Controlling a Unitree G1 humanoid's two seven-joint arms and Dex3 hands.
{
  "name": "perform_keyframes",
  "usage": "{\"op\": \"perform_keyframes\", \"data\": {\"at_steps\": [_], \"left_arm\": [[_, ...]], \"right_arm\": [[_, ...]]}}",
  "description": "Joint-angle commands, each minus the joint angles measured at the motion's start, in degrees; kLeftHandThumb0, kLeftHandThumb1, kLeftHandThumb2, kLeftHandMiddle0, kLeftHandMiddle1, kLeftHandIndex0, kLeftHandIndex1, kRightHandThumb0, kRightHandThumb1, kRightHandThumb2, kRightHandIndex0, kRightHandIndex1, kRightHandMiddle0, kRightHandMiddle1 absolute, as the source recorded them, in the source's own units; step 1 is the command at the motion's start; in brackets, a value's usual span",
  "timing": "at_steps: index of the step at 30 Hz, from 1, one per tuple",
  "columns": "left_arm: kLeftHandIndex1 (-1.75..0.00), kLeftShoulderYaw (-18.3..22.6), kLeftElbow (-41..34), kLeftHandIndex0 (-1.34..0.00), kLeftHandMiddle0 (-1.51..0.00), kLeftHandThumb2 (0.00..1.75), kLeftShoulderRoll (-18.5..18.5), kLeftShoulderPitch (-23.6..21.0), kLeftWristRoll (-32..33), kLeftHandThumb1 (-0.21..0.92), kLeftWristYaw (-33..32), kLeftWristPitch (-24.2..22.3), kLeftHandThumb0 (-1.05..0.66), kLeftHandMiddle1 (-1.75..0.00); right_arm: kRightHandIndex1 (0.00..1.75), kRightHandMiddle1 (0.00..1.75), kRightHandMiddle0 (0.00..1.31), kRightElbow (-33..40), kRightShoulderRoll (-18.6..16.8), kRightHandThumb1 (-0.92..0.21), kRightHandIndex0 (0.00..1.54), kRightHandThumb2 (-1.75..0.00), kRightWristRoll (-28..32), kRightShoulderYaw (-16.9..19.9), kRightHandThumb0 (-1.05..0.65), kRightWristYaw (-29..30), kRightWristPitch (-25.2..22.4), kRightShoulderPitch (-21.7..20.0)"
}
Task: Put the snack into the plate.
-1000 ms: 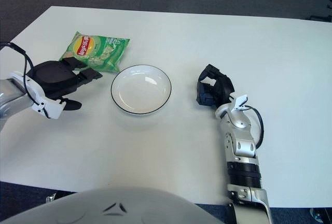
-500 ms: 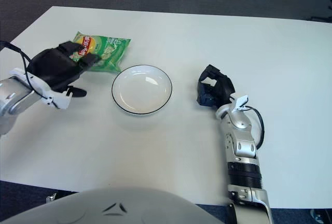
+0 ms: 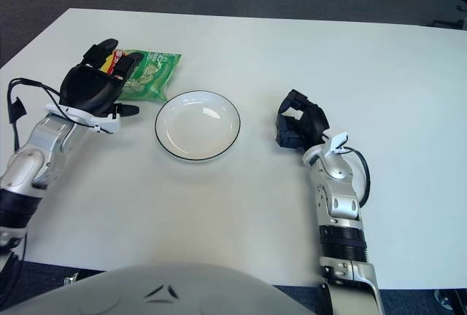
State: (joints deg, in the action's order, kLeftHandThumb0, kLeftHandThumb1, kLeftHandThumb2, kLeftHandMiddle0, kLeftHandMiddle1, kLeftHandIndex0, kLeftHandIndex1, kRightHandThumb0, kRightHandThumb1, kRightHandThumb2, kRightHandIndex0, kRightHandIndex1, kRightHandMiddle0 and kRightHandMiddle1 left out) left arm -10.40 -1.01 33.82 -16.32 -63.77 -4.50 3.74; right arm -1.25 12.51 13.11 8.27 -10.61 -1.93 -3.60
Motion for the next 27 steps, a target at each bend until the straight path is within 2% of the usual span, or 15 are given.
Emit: {"op": "perform_keyframes", "data": {"at_steps": [1,9,11,17,27], "left_arm": [[-0.36,-0.6,3.0,0.00,0.00,0.50,0.0,-3.6,0.2,0.77,-1.0,-0.8,-0.82,-0.08],[-0.06,-2.9,11.0,0.00,0.00,0.35,-0.1,-8.4,0.3,0.86,-1.9,-1.7,-0.95,0.00],[-0.03,-3.3,12.0,0.00,0.00,0.33,-0.1,-9.0,0.5,0.87,-2.2,-1.8,-0.97,0.00],[0.00,-5.3,19.2,0.00,0.00,0.24,-0.5,-13.1,1.0,0.91,-3.5,-1.3,-1.02,0.00],[0.00,-8.8,29.7,0.00,0.00,0.24,0.0,-19.8,1.9,0.92,-4.0,0.5,-1.05,0.00]], "right_arm": [[1.75,1.75,0.65,-4.2,-3.2,-0.27,1.29,-1.37,0.4,-0.8,-0.50,0.1,-1.6,4.2],[1.75,1.75,0.65,-4.2,-3.3,-0.27,1.30,-1.37,0.5,-0.8,-0.50,0.2,-1.6,4.1],[1.75,1.75,0.65,-4.2,-3.3,-0.27,1.30,-1.37,0.5,-0.8,-0.50,0.3,-1.6,4.2],[1.75,1.75,0.65,-4.0,-3.3,-0.28,1.30,-1.36,0.4,-0.9,-0.50,0.4,-1.7,4.2],[1.75,1.75,0.65,-4.2,-3.3,-0.27,1.29,-1.37,0.3,-0.9,-0.50,0.5,-1.5,4.2]]}}
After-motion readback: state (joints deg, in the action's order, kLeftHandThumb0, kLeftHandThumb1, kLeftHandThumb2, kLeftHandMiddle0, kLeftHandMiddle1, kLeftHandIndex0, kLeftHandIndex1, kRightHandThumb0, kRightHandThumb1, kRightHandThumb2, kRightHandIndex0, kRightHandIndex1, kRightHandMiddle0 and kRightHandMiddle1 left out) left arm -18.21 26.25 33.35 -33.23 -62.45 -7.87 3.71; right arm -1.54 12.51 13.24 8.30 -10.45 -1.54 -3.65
